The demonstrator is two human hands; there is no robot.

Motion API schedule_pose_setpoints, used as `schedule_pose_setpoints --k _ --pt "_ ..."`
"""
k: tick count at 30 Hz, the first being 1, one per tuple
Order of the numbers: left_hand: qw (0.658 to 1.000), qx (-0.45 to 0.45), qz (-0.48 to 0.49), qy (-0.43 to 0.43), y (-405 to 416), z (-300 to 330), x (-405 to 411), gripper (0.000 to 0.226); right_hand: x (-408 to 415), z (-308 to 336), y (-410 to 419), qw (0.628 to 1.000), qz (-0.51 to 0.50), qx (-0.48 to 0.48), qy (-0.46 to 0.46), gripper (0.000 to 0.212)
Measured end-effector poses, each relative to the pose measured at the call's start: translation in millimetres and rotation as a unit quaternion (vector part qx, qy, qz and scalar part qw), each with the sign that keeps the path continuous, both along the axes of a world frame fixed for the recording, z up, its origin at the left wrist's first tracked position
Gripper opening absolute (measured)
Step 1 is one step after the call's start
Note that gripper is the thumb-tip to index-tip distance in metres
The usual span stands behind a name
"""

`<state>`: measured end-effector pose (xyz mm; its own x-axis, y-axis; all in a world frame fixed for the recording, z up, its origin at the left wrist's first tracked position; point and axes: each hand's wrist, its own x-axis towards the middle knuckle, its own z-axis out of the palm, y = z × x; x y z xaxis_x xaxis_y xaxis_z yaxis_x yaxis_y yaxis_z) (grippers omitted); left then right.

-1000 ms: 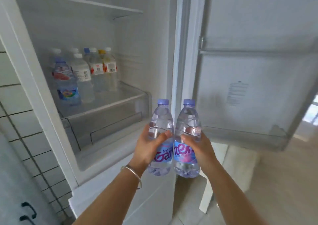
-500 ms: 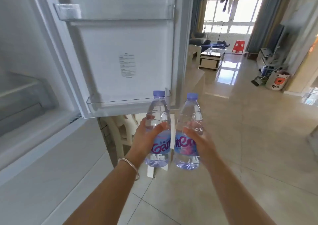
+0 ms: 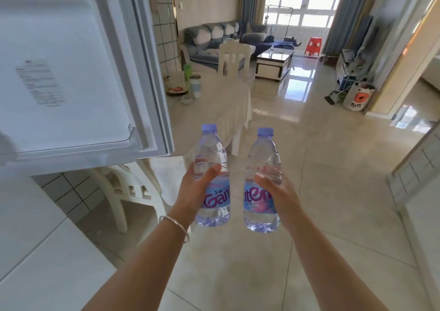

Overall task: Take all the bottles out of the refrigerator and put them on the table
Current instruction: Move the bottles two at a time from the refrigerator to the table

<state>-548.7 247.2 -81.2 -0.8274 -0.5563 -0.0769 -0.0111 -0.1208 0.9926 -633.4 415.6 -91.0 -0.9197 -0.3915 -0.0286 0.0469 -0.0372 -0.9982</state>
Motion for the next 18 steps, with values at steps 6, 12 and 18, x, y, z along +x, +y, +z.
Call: schedule_pose_setpoints --k 6,12,18 --pt "1.000 -0.017 -0.006 0.015 -28 1 -95 0.042 -94 0 -35 0.999 0.034 0.003 0.012 0.055" --pt "0.999 -0.036 0.019 -0.004 -88 6 -206 0.072 -201 10 -93 0.999 0.029 0.015 0.015 0.033" --pt "0.996 -0.026 0.078 -0.026 -135 1 -300 0.069 -303 16 -153 0.999 0.020 0.027 0.034 0.017"
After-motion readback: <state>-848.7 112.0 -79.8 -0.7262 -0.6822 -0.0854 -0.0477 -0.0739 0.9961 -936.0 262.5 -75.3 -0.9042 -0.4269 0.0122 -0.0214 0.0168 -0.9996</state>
